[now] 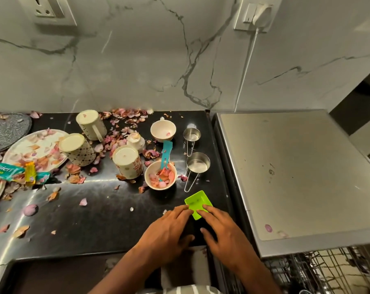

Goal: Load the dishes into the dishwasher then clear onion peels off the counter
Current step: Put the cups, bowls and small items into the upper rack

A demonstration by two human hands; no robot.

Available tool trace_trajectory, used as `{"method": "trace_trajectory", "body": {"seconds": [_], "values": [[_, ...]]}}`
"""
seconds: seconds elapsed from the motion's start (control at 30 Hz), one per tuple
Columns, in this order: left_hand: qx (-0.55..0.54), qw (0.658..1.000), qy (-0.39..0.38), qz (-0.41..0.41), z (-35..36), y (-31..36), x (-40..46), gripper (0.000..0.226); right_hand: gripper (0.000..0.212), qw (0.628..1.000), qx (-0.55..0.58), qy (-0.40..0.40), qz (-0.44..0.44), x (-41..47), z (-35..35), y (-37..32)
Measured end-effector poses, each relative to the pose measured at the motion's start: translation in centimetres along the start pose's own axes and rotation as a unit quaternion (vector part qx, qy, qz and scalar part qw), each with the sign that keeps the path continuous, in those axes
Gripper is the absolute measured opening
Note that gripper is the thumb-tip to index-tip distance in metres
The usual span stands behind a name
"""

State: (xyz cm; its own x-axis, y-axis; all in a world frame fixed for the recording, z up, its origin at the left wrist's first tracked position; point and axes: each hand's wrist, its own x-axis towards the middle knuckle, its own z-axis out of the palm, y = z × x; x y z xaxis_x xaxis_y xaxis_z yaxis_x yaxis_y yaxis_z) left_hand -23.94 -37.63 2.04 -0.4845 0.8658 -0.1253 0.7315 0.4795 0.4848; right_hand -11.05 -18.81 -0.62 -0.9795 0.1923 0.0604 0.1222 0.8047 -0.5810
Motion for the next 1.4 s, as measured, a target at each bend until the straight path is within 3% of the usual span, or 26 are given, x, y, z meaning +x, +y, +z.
{"method": "trace_trajectory", "body": {"seconds": [0.2,0.33,0.5,0.67,0.93,1.1,1.3,1.4], "values": [[-0.035,0.999,0.018,-0.017,0.2,0.0,0.1,0.065,0.052,0.999,-0.009,0.02,0.023,-0.2,0.0,-0.3],[-0.093,0.994,0.032,-0.055,0.0,0.0,0.1,0.06,0.065,0.992,0.059,0.039,0.101,-0.1,-0.1,-0.8],[-0.159,0.982,0.021,-0.102,0.0,-0.4,0.8,0.073,0.08,0.974,0.135,0.018,0.18,0.7,0.0,-0.5],[-0.213,0.971,0.005,-0.113,-0.1,-0.1,1.3,0.076,0.069,0.957,0.207,0.034,0.202,0.9,0.8,-0.9],[-0.252,0.961,0.035,-0.109,-0.8,0.3,1.9,0.056,0.047,0.931,0.265,0.137,0.211,0.6,1.3,-1.7],[-0.258,0.961,0.032,-0.092,-1.1,-0.1,2.6,0.05,0.035,0.917,0.302,0.161,0.207,-0.3,1.3,-2.2],[-0.239,0.97,-0.001,-0.037,-1.8,0.3,3.5,0.027,0.014,0.911,0.233,0.233,0.246,-1.9,1.7,-2.1],[-0.16,0.987,0.015,-0.003,-1.7,0.7,3.8,0.018,0.012,0.901,0.209,0.284,0.252,-3.0,1.1,-2.4]]}}
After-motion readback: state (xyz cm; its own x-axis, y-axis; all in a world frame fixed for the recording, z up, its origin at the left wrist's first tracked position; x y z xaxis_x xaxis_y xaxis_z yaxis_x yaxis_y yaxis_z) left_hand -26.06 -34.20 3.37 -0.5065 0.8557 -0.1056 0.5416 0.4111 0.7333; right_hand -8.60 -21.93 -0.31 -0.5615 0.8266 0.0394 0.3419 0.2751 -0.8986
